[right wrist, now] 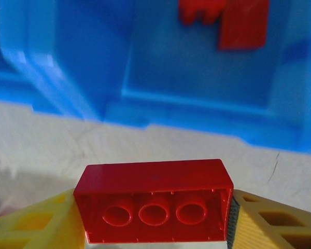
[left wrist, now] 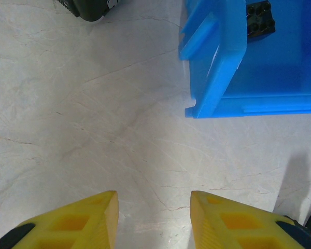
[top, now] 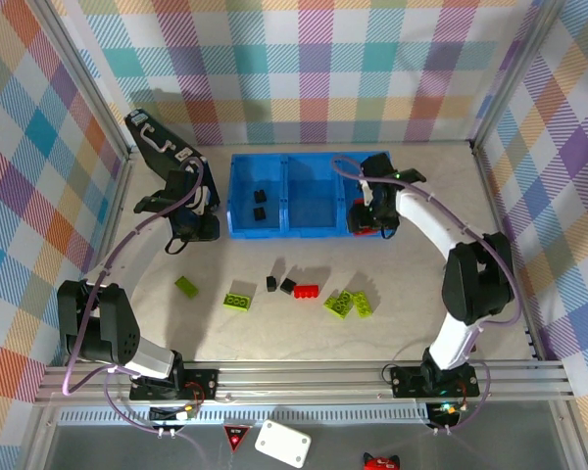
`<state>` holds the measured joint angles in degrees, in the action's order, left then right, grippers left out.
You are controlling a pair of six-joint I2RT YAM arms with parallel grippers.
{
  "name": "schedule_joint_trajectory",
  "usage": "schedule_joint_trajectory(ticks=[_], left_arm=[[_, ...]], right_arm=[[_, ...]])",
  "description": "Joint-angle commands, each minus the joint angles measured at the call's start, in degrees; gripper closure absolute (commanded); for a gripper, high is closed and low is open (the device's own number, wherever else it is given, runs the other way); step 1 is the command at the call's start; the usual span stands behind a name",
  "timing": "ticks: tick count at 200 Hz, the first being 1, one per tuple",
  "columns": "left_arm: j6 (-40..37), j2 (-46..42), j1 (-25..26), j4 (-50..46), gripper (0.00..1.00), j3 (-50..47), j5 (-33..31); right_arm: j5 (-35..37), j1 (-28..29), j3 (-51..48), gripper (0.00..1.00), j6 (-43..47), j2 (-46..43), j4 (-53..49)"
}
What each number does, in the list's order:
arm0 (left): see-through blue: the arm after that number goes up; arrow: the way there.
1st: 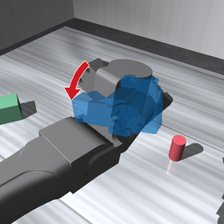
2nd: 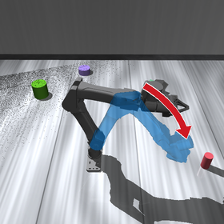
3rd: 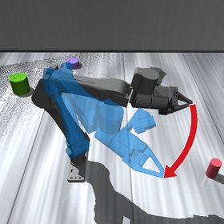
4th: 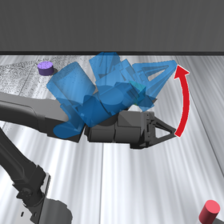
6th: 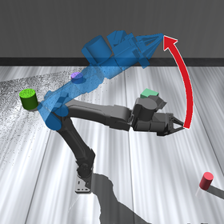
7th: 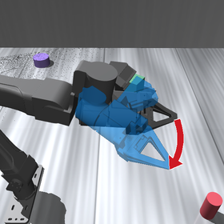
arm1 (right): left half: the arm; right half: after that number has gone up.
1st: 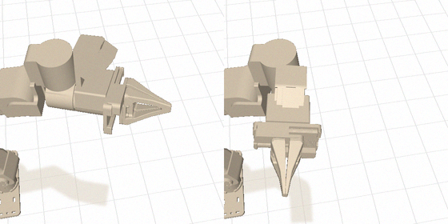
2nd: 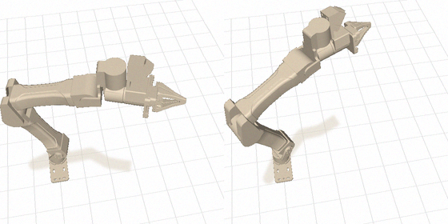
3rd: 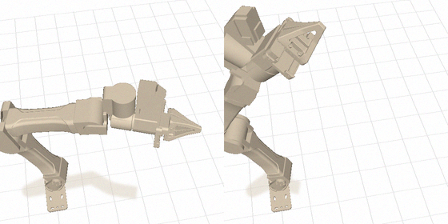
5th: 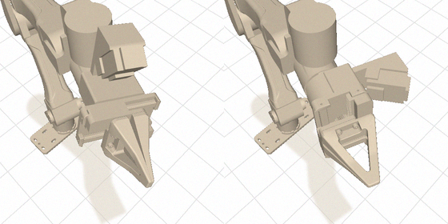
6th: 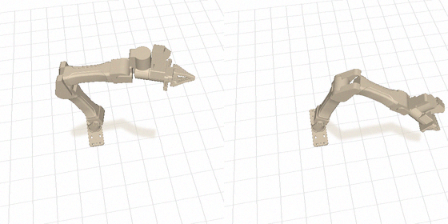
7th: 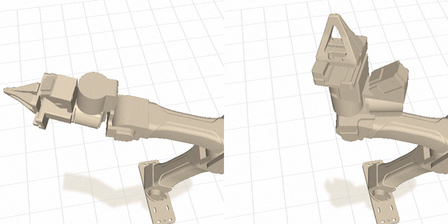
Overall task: Sort the legos into containers by color
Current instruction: Place the lego in the container.
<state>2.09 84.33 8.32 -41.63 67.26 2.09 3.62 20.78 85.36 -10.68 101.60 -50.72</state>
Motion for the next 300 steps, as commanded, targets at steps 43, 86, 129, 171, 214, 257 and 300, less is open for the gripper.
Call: schedule_joint_trajectory(ticks=[43, 86, 129, 171, 214, 257, 300], left_arm=[[0.1, -1.5, -0.6, 0.0, 0.59, -0.5, 0.3], [0.1, -1.4, -0.6, 0.1, 0.59, -0.6, 0.3], [0.2, -1.1, -0.6, 0.2, 0.59, -0.8, 0.3], [0.3, -0.7, -0.6, 0.2, 0.59, -0.8, 0.5], [0.3, -0.6, -0.6, 0.4, 0.59, -0.9, 0.5], [0.4, -0.6, -0.5, 0.3, 0.59, -0.9, 0.6], [0.4, -0.4, -0.6, 0.3, 0.59, -1.0, 0.9]], right_arm=[[0.0, -2.9, 16.4, 0.38, -3.4, 12.1, -2.4], [0.0, -5.0, 27.3, 0.38, -4.3, 19.9, -4.5], [-0.4, -6.6, 37.3, 0.38, -4.4, 27.8, -6.3], [-0.9, -7.2, 44.6, 0.39, -4.1, 34.3, -7.8], [-1.7, -7.1, 45.9, 0.39, -4.0, 38.0, -7.4], [-1.8, -7.1, 45.1, 0.38, -4.0, 39.3, -7.6], [-0.9, -7.1, 43.3, 0.33, -3.7, 38.5, -7.7]])
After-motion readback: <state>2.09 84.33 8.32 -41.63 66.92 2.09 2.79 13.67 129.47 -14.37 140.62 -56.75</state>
